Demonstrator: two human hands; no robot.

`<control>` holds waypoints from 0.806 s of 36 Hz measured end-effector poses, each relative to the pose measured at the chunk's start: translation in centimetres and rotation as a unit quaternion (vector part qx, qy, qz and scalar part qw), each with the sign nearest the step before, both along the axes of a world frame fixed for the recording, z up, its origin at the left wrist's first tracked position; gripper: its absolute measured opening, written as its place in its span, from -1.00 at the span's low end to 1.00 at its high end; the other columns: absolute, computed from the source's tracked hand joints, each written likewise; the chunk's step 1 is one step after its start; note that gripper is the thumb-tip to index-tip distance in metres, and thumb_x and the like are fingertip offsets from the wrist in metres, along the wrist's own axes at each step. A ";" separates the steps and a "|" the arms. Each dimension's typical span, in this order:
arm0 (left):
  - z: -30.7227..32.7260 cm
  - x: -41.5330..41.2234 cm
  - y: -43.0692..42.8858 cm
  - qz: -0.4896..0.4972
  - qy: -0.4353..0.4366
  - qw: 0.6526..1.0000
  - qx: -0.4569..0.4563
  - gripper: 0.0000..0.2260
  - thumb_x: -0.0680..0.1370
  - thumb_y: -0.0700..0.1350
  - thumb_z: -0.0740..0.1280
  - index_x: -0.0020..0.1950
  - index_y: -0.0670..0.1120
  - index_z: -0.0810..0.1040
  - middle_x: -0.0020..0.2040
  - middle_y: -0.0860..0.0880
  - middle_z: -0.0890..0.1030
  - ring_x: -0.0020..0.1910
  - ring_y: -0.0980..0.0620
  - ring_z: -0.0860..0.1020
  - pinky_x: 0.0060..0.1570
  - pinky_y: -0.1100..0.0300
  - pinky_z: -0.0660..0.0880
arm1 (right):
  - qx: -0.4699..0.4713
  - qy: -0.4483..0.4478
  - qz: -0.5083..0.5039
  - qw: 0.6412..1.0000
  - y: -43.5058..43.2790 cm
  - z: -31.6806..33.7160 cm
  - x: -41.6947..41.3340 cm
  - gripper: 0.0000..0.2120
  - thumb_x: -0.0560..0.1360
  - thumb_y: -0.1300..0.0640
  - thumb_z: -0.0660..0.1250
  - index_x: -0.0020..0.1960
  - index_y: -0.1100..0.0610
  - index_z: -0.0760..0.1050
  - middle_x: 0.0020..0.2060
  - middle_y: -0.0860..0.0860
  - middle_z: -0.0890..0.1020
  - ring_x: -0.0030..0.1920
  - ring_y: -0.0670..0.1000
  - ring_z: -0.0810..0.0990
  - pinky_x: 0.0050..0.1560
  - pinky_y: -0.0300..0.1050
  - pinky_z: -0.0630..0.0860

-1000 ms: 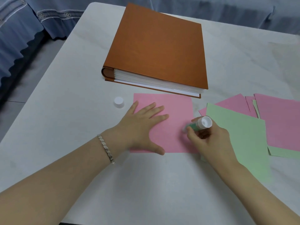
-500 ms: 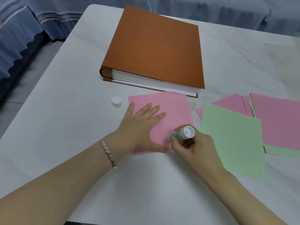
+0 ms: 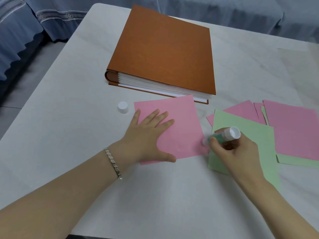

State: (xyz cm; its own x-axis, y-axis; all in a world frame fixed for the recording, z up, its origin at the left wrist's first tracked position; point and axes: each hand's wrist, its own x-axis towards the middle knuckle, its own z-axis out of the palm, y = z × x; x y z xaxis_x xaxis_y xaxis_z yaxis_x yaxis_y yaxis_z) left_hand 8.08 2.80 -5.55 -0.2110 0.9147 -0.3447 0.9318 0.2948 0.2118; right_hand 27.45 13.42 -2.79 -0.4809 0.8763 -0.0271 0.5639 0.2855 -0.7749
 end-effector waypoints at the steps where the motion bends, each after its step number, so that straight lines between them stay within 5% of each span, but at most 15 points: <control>1: 0.0 0.0 0.0 0.000 0.001 1.000 -0.002 -0.07 0.33 0.49 0.18 0.52 0.18 -0.20 0.53 0.14 -0.26 0.47 0.15 -0.33 0.40 -0.14 -0.36 | -0.003 0.018 -0.004 1.000 -0.3 0.3 -0.2 -0.94 0.35 0.14 0.42 -0.23 0.03 0.55 -0.35 0.03 0.64 -0.37 -0.09 0.49 -0.34 -0.39 0.39; 10: 0.2 0.2 0.1 0.008 -0.004 1.000 -0.003 -0.07 0.32 0.50 0.17 0.52 0.18 -0.19 0.53 0.15 -0.25 0.47 0.15 -0.31 0.41 -0.14 -0.34 | 0.004 -0.018 0.136 0.991 -3.5 -0.6 -2.7 -0.88 0.31 0.12 0.41 -0.21 0.16 0.54 -0.38 0.01 0.54 -0.46 -0.10 0.38 -0.38 -0.16 0.38; 16: 0.2 0.1 0.1 0.001 0.008 1.000 -0.010 -0.07 0.33 0.48 0.19 0.52 0.17 -0.21 0.52 0.14 -0.27 0.47 0.14 -0.32 0.40 -0.16 -0.34 | 0.009 -0.034 0.109 0.993 -2.4 -0.8 -1.3 -0.83 0.28 0.05 0.38 -0.22 0.14 0.54 -0.44 0.03 0.53 -0.46 -0.08 0.37 -0.33 -0.08 0.40; 21: 0.0 0.0 0.1 0.002 0.004 1.000 -0.002 -0.06 0.31 0.50 0.18 0.52 0.18 -0.21 0.52 0.14 -0.27 0.47 0.14 -0.32 0.40 -0.16 -0.35 | -0.018 -0.023 0.070 0.997 -0.7 -0.5 0.5 -0.81 0.31 0.23 0.44 -0.27 -0.04 0.52 -0.49 -0.06 0.51 -0.48 -0.10 0.38 -0.41 -0.28 0.34; 29: 0.4 0.5 0.0 0.014 -0.006 1.000 -0.024 -0.03 0.29 0.51 0.18 0.52 0.16 -0.21 0.53 0.11 -0.27 0.48 0.10 -0.30 0.39 -0.18 -0.36 | -0.011 0.020 -0.007 1.000 -0.4 1.0 0.7 -0.89 0.30 0.18 0.46 -0.31 0.04 0.54 -0.47 0.10 0.54 -0.49 -0.14 0.39 -0.46 -0.44 0.30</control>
